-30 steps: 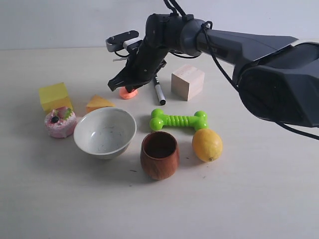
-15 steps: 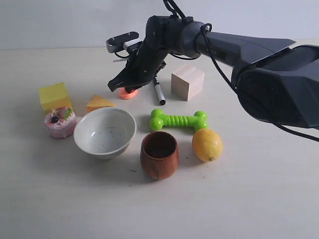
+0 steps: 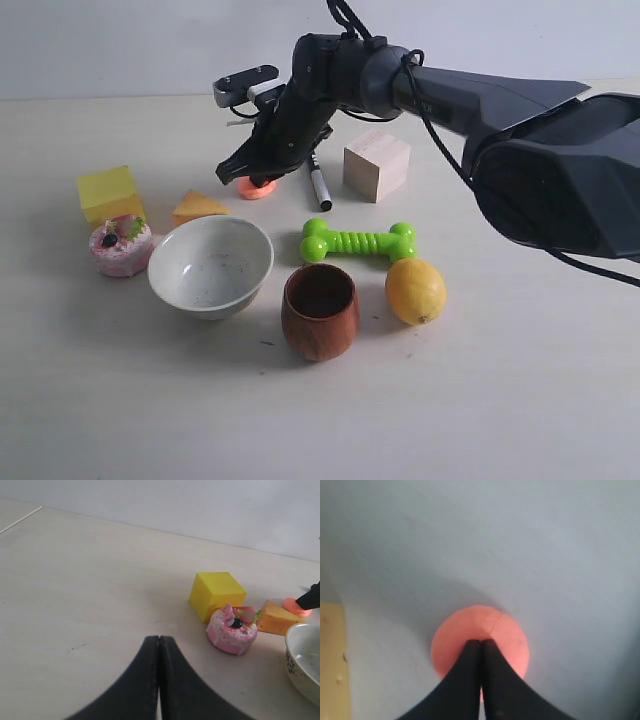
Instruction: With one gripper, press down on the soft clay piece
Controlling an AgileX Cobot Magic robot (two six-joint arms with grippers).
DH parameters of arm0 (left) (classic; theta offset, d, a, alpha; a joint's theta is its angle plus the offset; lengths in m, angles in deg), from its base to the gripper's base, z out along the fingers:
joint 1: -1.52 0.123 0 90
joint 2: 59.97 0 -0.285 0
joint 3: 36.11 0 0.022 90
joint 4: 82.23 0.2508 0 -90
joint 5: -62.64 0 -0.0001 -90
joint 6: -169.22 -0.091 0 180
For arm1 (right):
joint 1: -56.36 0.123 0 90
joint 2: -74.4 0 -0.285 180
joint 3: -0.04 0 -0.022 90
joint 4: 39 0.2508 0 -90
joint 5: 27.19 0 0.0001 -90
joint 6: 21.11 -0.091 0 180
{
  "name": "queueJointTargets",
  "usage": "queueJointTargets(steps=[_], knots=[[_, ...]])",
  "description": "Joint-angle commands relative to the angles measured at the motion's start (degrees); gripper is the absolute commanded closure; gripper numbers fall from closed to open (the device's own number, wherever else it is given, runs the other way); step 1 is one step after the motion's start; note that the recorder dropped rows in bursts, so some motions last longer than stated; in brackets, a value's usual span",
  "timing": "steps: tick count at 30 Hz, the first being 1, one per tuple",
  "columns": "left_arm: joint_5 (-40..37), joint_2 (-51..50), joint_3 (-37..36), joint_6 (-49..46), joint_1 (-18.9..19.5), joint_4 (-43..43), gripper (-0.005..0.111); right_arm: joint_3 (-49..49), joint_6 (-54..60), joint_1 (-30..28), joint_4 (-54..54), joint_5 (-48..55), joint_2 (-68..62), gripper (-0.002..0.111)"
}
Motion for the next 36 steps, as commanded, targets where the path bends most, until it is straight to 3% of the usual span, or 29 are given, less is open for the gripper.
queueJointTargets(steps=[1, 36], knots=[[0.04, 0.39, -0.15, -0.17, -0.28, -0.35, 0.107, 1.25, 0.37, 0.19, -1.21, 2.69, -3.98, 0.106], [0.04, 0.39, -0.15, -0.17, -0.28, -0.35, 0.107, 1.25, 0.37, 0.19, -1.43, 3.47, -2.98, 0.106]])
